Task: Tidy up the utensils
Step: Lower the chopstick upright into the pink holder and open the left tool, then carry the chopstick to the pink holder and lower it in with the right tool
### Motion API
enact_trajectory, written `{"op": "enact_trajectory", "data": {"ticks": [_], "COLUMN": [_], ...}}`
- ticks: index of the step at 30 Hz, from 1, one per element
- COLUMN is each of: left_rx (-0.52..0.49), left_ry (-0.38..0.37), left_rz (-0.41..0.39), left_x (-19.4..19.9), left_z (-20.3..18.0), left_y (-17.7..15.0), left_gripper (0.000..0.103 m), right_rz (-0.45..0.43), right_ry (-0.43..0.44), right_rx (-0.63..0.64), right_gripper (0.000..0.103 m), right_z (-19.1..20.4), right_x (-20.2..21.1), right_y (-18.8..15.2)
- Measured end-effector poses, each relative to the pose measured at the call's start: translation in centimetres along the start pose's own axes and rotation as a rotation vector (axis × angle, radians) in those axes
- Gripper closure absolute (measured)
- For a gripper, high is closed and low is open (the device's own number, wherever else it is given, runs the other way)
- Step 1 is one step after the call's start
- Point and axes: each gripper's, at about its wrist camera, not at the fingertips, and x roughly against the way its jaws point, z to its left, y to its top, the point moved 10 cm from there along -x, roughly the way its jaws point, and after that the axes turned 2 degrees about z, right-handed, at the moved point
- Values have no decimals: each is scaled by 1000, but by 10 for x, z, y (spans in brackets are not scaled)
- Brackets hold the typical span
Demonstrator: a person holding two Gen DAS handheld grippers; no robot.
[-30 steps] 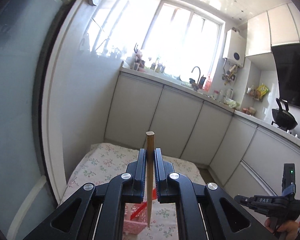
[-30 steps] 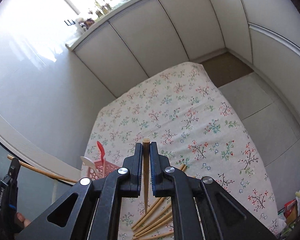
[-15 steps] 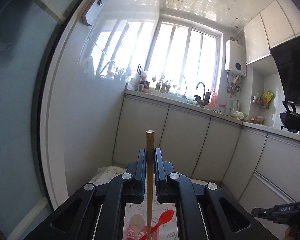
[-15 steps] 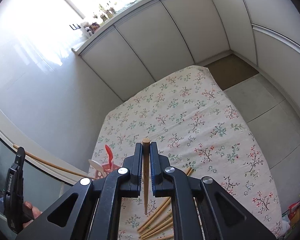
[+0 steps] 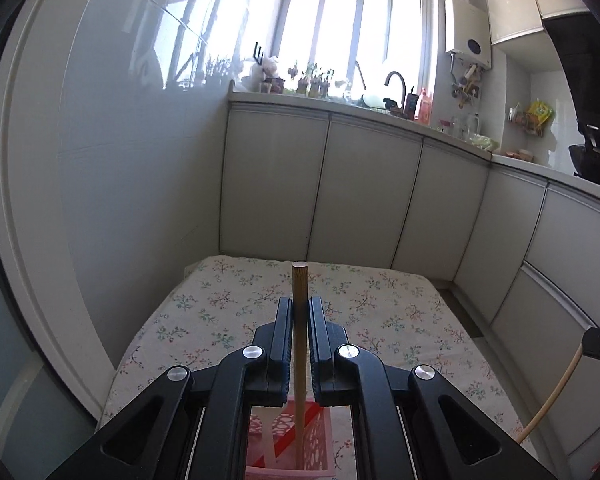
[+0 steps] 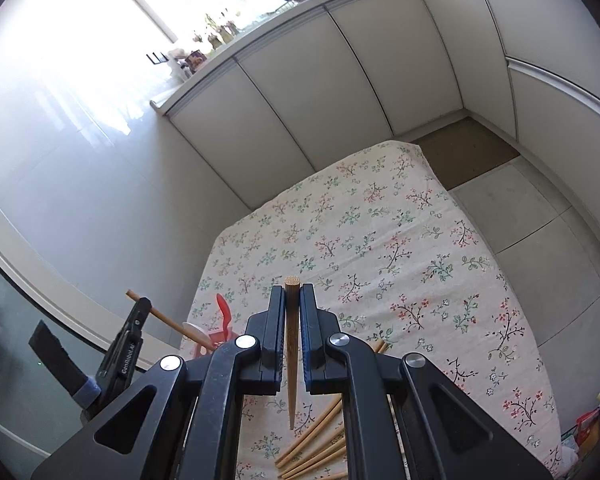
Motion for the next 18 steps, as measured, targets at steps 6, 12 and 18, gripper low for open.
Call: {"op": "enact_trajectory", "data": {"ticks": [6,12,18], "left_rx": [25,8,41], "left_ry": [-5,13,62], "left_rz": [81,122,206], "left_x": [-12,1,26], "left_z": [3,2,20], "left_y": [-7,-10,-19], "left_gripper": [86,39,24], "right_rz": [7,1,-21], "right_ry": [-1,-17,-26], "right_rx": [27,61,90], "right_gripper": [95,95,95], "right_z": [9,16,28], "right_x": [2,4,8], "right_y": [-3,-6,-5]}}
